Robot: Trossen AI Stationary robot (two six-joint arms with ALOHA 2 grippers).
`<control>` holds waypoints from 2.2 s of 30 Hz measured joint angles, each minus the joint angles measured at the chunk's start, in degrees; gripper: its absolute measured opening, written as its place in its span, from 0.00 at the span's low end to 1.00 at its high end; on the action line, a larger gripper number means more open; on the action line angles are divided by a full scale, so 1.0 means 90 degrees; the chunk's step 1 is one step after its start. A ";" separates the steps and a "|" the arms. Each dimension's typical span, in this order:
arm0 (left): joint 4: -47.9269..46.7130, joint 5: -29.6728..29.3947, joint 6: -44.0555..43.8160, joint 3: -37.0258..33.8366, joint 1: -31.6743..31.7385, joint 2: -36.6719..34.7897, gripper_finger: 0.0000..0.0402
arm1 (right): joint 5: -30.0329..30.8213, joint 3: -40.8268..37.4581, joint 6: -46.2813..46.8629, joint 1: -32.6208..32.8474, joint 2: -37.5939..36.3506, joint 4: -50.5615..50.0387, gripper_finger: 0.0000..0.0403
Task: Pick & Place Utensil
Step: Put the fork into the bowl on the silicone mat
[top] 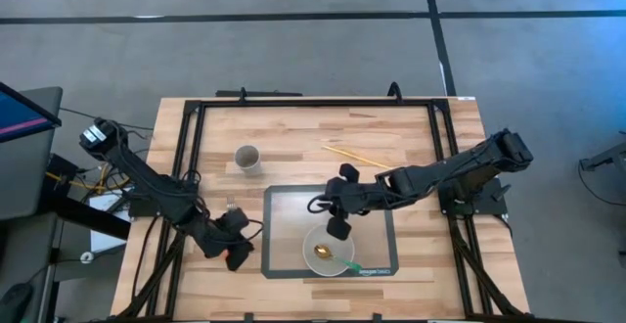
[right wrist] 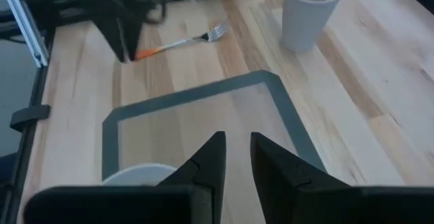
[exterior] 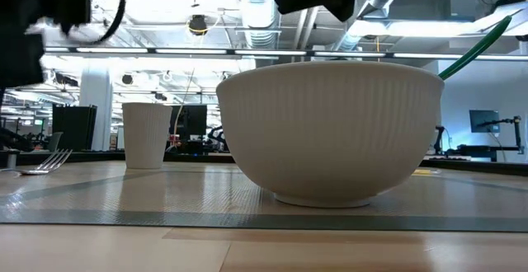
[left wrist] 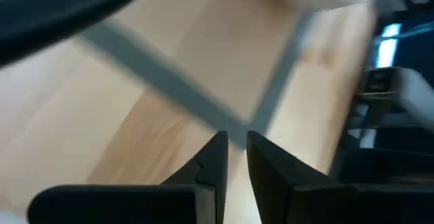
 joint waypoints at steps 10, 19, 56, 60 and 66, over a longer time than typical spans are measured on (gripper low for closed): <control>-0.1592 0.1397 -0.1540 -0.0324 0.0008 0.0002 0.14 | 0.0002 0.0000 0.0000 -0.0010 0.0005 0.0095 0.16; -0.2022 0.1520 -0.1835 -0.0324 0.0006 0.0002 0.14 | 0.0002 0.0000 -0.0027 -0.0206 0.0010 0.0090 0.16; -0.1563 0.0824 -0.2389 -0.0837 0.0010 -0.0113 0.28 | -0.0010 0.0000 -0.0168 -0.0313 0.0012 0.0090 0.16; -0.1507 0.0859 -0.2404 -0.0830 0.0009 -0.0121 0.28 | -0.0010 0.0000 -0.0168 -0.0316 0.0012 0.0090 0.16; -0.1339 0.0944 -0.2555 -0.0830 0.0008 -0.0124 0.28 | -0.0010 0.0000 -0.0168 -0.0316 0.0012 0.0090 0.16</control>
